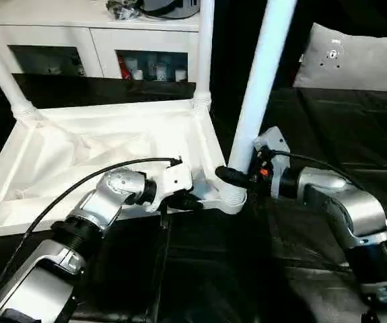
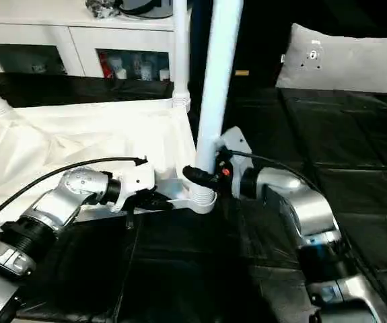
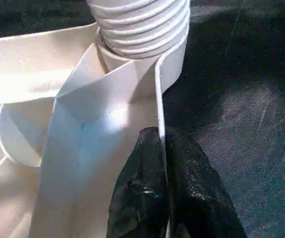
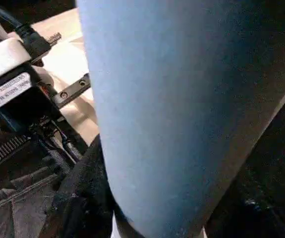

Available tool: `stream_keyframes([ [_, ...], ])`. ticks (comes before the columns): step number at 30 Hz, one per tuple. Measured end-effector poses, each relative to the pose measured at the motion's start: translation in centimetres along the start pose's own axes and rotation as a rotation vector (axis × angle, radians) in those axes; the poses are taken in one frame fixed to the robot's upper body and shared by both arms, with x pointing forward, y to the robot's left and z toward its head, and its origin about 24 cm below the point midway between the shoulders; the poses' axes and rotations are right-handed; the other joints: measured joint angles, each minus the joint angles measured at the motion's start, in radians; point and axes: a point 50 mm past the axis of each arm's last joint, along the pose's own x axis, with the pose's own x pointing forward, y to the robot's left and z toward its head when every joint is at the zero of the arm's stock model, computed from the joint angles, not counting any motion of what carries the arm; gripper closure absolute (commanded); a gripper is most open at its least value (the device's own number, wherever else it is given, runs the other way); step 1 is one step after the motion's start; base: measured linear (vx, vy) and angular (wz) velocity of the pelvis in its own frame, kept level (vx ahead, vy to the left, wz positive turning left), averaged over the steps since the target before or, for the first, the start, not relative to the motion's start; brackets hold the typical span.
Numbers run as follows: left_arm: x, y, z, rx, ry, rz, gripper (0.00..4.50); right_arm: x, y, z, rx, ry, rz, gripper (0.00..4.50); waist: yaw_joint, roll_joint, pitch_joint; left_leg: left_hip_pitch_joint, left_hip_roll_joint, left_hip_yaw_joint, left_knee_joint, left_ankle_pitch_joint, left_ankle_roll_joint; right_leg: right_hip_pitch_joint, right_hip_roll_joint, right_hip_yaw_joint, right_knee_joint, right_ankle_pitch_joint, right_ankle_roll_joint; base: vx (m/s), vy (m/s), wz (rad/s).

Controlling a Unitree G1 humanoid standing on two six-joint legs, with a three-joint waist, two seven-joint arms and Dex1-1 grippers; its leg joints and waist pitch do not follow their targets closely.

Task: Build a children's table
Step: Insert table leg to table base

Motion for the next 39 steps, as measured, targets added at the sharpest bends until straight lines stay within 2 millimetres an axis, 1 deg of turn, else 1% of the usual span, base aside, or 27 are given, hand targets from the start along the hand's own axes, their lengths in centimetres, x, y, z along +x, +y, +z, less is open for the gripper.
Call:
stream_keyframes([
  [9, -0.1, -0.1, -0.1, 0.011, 0.001, -0.016, 4.50, 0.4, -0.6, -0.6, 0.043, 0.019, 0.038, 2.62, 0.002, -0.003, -0.001, 0.001, 0.004, 0.007, 0.000, 0.000, 0.000, 0.000, 0.000, 0.000, 0.000, 0.000, -0.001, 0.000, 0.000, 0.00],
  [13, 0.3, -0.1, 0.0, 0.024, -0.004, -0.006, 4.50, 0.0, -0.9, -1.1, 0.075, -0.004, 0.034, 2.62, 0.009, -0.005, -0.002, 0.002, 0.005, 0.008, 0.000, 0.000, 0.000, 0.001, 0.000, 0.000, 0.000, 0.000, -0.001, 0.000, 0.000, 0.00],
  [17, 0.5, -0.2, 0.1, 0.026, -0.008, -0.006, 4.50, -0.7, -1.0, -2.2, 0.174, -0.102, 0.007, 2.62, 0.024, -0.004, -0.003, 0.003, 0.006, 0.009, 0.000, 0.000, 0.000, 0.002, 0.000, 0.000, 0.000, -0.001, -0.001, 0.000, 0.000, 0.00],
  [20, 0.5, -0.2, 0.1, 0.017, -0.012, -0.003, 4.50, -1.1, -1.0, -3.4, 0.270, -0.188, -0.035, 2.62, 0.025, -0.002, -0.004, 0.003, 0.006, 0.010, 0.000, 0.000, 0.000, 0.002, 0.000, 0.000, 0.001, -0.001, -0.001, 0.000, 0.000, 0.00],
  [24, 0.7, -0.2, 0.0, 0.002, -0.015, 0.003, 4.50, -1.5, -0.5, -4.5, 0.287, -0.268, -0.075, 2.62, 0.026, 0.001, -0.005, 0.004, 0.007, 0.011, 0.000, 0.000, 0.000, 0.002, 0.000, 0.000, 0.001, -0.001, -0.001, 0.000, 0.000, 0.00],
  [28, 0.7, -0.3, -0.1, -0.005, -0.018, 0.008, 4.50, -1.8, 0.0, -4.9, 0.216, -0.283, -0.105, 2.62, 0.025, 0.006, -0.007, 0.003, 0.007, 0.011, 0.000, 0.000, 0.000, 0.002, 0.000, 0.000, 0.000, -0.001, -0.001, 0.000, 0.000, 0.00],
  [31, 0.8, -0.3, -0.2, -0.015, -0.019, 0.009, 4.50, -1.6, 0.2, -4.7, 0.095, -0.241, -0.111, 2.62, 0.025, 0.011, -0.010, 0.004, 0.007, 0.011, 0.000, 0.000, 0.000, 0.003, 0.000, 0.000, 0.000, -0.001, -0.001, 0.000, 0.000, 0.00],
  [34, 0.8, -0.3, -0.4, -0.013, -0.017, 0.011, 4.50, -1.3, 0.3, -4.1, 0.001, -0.196, -0.091, 2.62, 0.023, 0.013, -0.011, 0.006, 0.007, 0.011, 0.000, 0.000, 0.000, 0.004, 0.000, 0.000, 0.000, -0.001, -0.001, 0.000, 0.000, 0.00],
  [36, 0.7, -0.3, -0.5, -0.006, -0.010, 0.009, 4.50, -0.9, 0.3, -3.4, -0.084, -0.144, -0.057, 2.62, 0.018, 0.013, -0.011, 0.007, 0.007, 0.011, 0.000, 0.000, 0.000, 0.006, 0.000, 0.000, 0.000, -0.001, -0.001, 0.000, 0.000, 0.00],
  [39, 0.7, -0.2, -0.5, 0.001, -0.008, 0.004, 4.50, -0.6, 0.4, -3.2, -0.124, -0.112, -0.032, 2.62, 0.018, 0.013, -0.011, 0.008, 0.007, 0.011, 0.000, 0.000, 0.000, 0.007, 0.000, 0.000, 0.000, -0.001, -0.001, 0.000, 0.000, 0.00],
])
